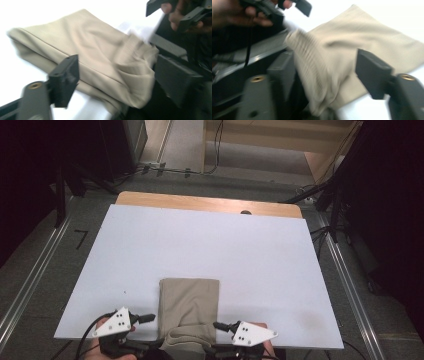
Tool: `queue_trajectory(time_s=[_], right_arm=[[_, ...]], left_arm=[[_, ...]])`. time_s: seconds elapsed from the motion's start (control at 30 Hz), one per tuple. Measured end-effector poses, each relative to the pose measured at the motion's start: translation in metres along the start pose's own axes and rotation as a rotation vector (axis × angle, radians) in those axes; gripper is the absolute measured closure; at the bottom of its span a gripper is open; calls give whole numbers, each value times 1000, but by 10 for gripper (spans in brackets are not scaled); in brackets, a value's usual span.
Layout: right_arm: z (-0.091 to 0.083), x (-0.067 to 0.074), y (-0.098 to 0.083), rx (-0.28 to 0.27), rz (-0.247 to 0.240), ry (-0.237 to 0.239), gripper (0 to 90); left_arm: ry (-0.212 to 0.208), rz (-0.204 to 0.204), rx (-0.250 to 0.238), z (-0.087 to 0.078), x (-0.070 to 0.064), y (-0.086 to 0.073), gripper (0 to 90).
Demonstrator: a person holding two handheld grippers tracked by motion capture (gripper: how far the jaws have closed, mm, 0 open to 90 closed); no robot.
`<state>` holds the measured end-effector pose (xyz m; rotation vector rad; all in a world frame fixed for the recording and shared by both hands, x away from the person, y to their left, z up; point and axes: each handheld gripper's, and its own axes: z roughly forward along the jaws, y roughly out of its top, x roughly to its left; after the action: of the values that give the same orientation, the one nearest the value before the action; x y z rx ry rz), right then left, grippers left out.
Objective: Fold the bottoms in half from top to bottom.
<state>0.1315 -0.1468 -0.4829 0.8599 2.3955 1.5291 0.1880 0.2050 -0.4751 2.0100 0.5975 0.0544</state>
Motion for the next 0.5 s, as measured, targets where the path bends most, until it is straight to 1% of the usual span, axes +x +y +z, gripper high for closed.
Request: queue_trajectory(time_s=[0.03, 0.07, 0.1, 0.13, 0.17, 0.2, 0.23, 0.27, 0.3, 0.33, 0.37, 0.43, 0.5], right_arm=[[-1, -7, 4, -16, 24, -12, 281], [-1, -15, 7, -20, 41, -23, 261], [0, -23, 10, -23, 57, -29, 261], [1, -32, 12, -29, 81, -38, 264], [3, -40, 15, -23, 103, -56, 271], [6, -48, 17, -11, 121, -93, 286], [11, -56, 19, 10, 131, -136, 303], [17, -65, 20, 41, 144, -175, 336], [28, -81, 21, 72, 177, -211, 403], [28, -81, 21, 72, 177, -211, 403], [35, -88, 22, 89, 180, -225, 405], [47, -99, 24, 132, 191, -254, 415], [57, -109, 25, 149, 211, -262, 423]], left_arm=[[15, -14, -5, 1, 7, 4, 174], [23, -30, -14, 2, 14, 8, 164], [26, -50, -23, 4, 21, 11, 164], [37, -59, -25, 6, 28, 15, 165], [49, -70, -23, 10, 34, 18, 172], [55, -83, -18, 14, 41, 22, 183], [71, -93, -10, 18, 47, 26, 202], [87, -107, 4, 24, 54, 29, 223], [110, -111, 26, 29, 62, 32, 282], [135, -109, 48, 34, 70, 35, 282], [156, -118, 56, 38, 78, 37, 322], [139, -149, 49, 44, 93, 38, 369], [150, -164, 67, 49, 101, 37, 418]])
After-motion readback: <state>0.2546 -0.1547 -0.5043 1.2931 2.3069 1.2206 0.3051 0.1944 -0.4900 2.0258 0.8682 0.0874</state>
